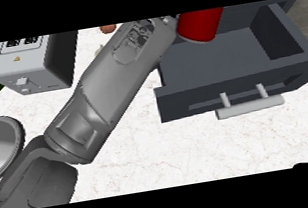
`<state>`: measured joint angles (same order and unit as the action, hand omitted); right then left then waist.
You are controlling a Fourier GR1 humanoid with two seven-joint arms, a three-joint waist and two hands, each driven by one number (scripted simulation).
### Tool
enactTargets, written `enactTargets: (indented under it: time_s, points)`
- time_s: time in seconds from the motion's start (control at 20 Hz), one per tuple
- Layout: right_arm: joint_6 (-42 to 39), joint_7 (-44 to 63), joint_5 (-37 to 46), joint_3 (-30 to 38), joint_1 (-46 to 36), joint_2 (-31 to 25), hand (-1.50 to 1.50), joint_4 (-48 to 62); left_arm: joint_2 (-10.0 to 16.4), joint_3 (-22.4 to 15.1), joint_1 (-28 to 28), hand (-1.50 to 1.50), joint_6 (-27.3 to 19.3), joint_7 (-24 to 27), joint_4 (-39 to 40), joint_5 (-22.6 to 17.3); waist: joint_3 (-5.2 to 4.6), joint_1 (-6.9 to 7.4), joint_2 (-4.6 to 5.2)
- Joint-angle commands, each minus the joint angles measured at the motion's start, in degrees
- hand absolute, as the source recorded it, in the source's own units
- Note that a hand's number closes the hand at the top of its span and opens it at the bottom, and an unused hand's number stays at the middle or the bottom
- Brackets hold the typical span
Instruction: Pick up the can, place it into the drawer and close the drawer
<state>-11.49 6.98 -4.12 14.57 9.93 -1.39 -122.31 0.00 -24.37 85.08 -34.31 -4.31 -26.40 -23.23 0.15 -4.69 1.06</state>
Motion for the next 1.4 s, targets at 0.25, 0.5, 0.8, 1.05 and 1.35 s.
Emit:
enactTargets:
  time_s: [0.25, 0.5, 0.8, 1.05, 1.35]
  points:
    - [0.0, 3.6, -1.3, -0.2, -3.1, -1.6, -1.5, -1.6, 0.0, -5.8, -0.9, 1.5, -3.7, 3.8, 4.4, -2.6, 0.01, -2.23, 0.5]
    - [0.4, -1.2, 0.4, -0.3, -4.3, -0.5, -1.5, 3.1, 0.0, -7.5, -1.6, 1.5, -2.2, 6.9, 6.1, -3.1, 0.05, -1.68, 0.91]
    - [-0.3, 1.8, -0.5, -0.1, -2.8, -1.6, -1.5, 0.1, 0.0, -10.9, -3.1, -1.5, -6.6, 4.7, 4.7, -5.2, 0.02, -2.52, 0.46]
    - [0.0, 1.2, -0.1, -1.0, -4.3, -1.2, -1.5, 1.5, 0.0, -11.1, -5.3, -1.5, -9.2, 8.4, 5.3, -6.5, 0.03, -3.04, 0.99]
    - [-1.5, 0.6, -1.1, -0.4, -1.9, -1.8, -1.5, -0.8, 0.0, -11.8, -2.7, -1.5, -11.4, 6.4, 5.8, -8.3, 0.07, -3.5, 0.66]
